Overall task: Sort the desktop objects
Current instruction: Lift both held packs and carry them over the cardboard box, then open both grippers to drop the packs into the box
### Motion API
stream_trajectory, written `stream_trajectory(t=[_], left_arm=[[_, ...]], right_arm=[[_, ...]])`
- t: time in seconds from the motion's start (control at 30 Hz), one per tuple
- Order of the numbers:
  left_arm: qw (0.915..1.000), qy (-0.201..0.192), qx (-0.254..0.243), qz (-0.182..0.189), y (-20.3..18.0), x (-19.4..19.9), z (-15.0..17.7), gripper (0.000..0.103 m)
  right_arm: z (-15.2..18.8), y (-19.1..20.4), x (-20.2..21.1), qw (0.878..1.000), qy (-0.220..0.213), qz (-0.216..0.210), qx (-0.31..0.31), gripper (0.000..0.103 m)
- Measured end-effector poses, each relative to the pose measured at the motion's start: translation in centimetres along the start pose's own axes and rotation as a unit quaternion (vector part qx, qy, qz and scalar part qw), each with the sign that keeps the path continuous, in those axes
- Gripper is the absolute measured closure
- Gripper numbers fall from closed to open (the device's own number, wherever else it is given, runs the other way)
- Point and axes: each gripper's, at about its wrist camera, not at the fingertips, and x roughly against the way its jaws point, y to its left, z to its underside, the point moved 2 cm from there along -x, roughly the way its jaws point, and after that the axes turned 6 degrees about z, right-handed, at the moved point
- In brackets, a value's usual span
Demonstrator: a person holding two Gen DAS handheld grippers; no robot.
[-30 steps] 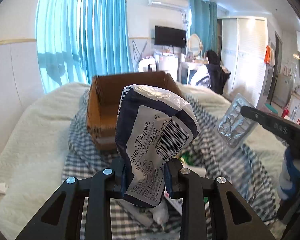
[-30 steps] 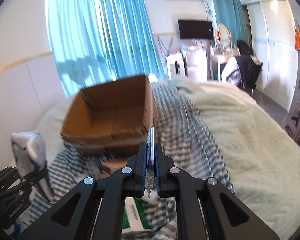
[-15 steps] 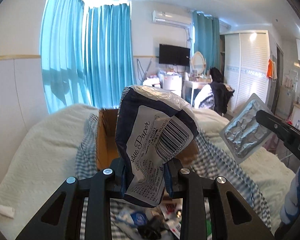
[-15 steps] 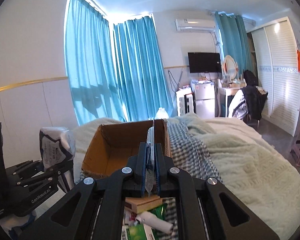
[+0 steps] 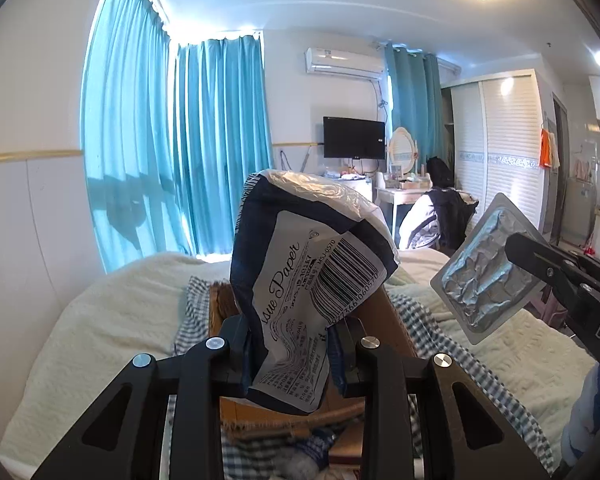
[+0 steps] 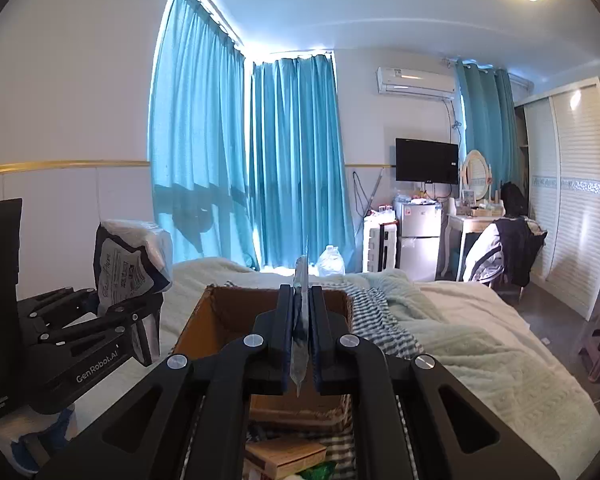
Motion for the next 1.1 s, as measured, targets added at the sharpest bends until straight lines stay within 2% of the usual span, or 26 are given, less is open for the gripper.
stream_trajectory(t=[0.23, 0.5, 0.83, 1.1], left_arm=[[0.9998, 0.002, 0.018, 0.005, 1.5, -3.4, -0.5, 0.074], [0.9993, 0.024, 0.028, -0.001, 3.3, -8.4, 0.6, 0.074], [0.9966, 0.081, 0.019, 0.006, 3.0, -14.3, 4.5, 0.074], [0.9897, 0.14, 0.03, 0.008, 3.7, -18.2, 7.6, 0.073]], right_arm=[[-0.5, -0.3, -3.3, 1.0, -0.01, -0.01, 0.014, 0.096], [1.5, -0.2, -8.2, 0.999, 0.01, -0.033, 0.025, 0.096], [5.5, -0.4, -14.3, 0.997, 0.058, -0.053, 0.029, 0.096], [8.7, 0.1, -18.1, 0.992, 0.102, -0.068, 0.032, 0.096]])
